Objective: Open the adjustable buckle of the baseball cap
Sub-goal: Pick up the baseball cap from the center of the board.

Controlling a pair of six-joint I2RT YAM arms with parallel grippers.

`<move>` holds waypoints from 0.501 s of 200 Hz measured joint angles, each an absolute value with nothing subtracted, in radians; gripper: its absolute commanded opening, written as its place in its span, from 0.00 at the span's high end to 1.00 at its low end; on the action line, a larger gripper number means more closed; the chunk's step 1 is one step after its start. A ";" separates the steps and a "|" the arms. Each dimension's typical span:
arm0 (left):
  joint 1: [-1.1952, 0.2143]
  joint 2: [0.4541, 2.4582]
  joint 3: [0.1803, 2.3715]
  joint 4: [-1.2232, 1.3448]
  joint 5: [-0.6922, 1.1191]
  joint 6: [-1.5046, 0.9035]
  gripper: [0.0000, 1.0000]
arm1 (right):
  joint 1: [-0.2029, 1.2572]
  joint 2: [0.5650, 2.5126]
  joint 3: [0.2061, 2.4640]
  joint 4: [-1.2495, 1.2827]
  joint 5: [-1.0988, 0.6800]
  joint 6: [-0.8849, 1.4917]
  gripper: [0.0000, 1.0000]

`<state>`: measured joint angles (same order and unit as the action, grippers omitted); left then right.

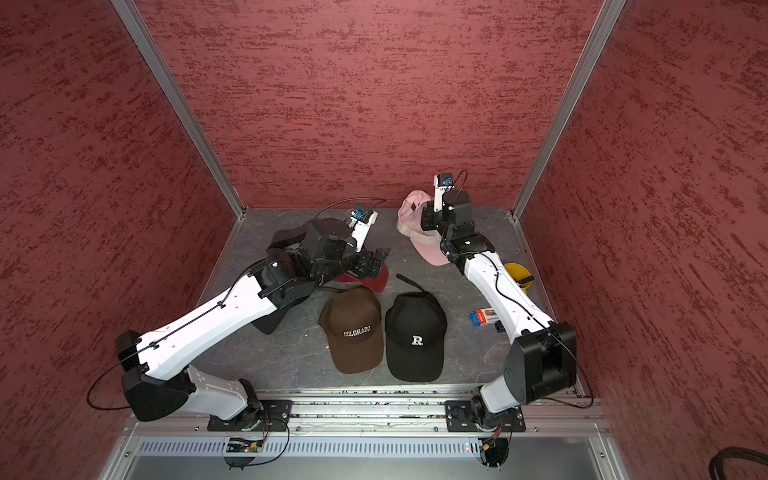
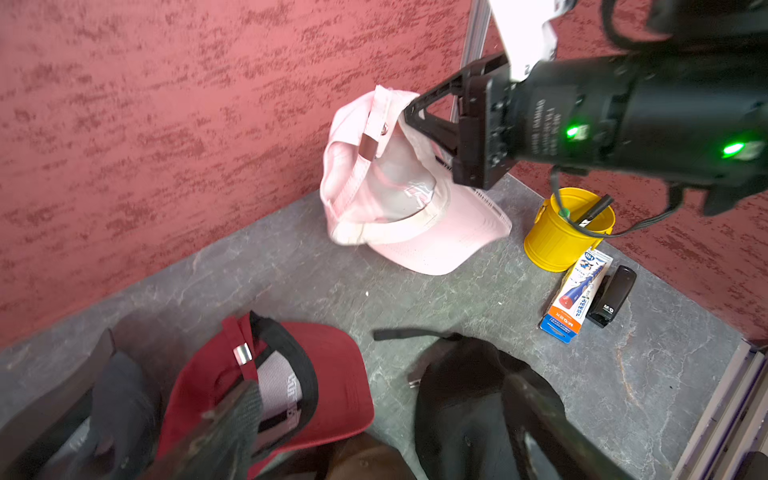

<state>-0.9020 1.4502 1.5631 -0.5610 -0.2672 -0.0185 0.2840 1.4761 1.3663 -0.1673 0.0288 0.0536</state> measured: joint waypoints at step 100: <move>-1.037 1.561 1.622 -0.391 -0.284 0.247 0.12 | 0.273 1.224 1.387 -0.395 -0.133 -0.081 1.00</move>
